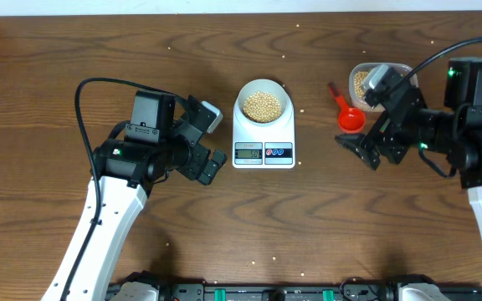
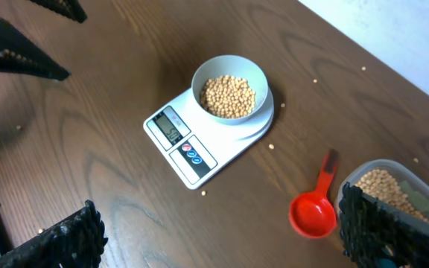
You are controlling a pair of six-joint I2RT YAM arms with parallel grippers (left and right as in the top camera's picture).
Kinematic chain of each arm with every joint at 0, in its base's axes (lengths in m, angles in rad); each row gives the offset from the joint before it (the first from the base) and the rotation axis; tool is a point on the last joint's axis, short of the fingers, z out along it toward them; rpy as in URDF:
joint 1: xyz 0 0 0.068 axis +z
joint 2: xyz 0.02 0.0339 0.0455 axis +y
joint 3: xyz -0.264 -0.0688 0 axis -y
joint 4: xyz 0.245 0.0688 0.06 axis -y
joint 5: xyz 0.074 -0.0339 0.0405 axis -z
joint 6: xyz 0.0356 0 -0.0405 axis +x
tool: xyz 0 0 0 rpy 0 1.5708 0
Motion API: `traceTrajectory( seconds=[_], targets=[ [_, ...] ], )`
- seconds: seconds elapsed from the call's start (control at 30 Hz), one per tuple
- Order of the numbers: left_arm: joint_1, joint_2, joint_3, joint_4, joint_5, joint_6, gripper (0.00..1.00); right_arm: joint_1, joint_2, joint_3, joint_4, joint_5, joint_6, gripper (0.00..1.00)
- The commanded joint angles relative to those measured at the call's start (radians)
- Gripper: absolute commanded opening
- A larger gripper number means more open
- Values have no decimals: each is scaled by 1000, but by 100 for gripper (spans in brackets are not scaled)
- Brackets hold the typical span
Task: Scoop item into bowl and weigh 50g on scale
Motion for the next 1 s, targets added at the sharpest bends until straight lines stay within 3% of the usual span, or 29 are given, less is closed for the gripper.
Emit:
traceTrajectory(
  seconds=[0.0, 0.37, 0.53, 0.77, 0.97],
  targets=[
    [-3, -7, 20, -2, 13, 13, 99, 3, -44, -58, 23, 2, -12, 99],
    [-3, -7, 20, -2, 13, 13, 99, 3, -441, -592, 429, 8, 8, 99],
    [-3, -7, 20, -2, 13, 13, 99, 3, -704, -837, 591, 31, 116, 99],
    [-3, -7, 20, -2, 13, 13, 99, 2, -1014, -1054, 662, 48, 174, 99],
    [-3, -7, 20, -2, 13, 13, 99, 2, -1223, -1187, 721, 167, 357, 99]
  ],
)
